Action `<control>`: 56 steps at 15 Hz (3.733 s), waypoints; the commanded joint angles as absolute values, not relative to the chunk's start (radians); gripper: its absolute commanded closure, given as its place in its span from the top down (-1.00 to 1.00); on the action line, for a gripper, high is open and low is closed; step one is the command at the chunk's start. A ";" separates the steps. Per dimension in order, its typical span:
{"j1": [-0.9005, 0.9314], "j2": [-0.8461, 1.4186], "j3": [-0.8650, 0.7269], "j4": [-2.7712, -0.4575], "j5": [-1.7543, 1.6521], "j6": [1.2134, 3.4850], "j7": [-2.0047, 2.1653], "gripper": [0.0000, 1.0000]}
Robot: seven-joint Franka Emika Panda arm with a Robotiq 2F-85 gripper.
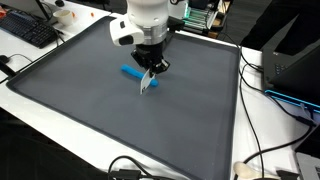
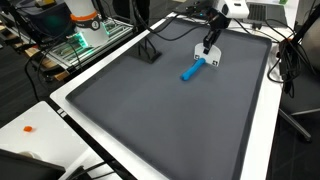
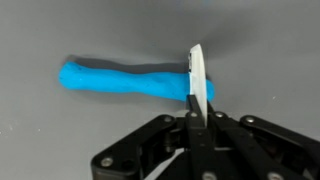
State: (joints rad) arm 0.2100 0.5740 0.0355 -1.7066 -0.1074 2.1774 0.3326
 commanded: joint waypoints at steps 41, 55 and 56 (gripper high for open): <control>0.198 0.473 0.051 -1.826 -0.013 2.120 0.304 -0.98; 0.173 0.407 0.028 -1.813 -0.052 2.120 0.292 -0.98; 0.172 0.412 0.028 -1.814 -0.052 2.121 0.290 -0.98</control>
State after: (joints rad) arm 0.1806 0.4133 0.0233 -1.7870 -0.0409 2.0999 0.3064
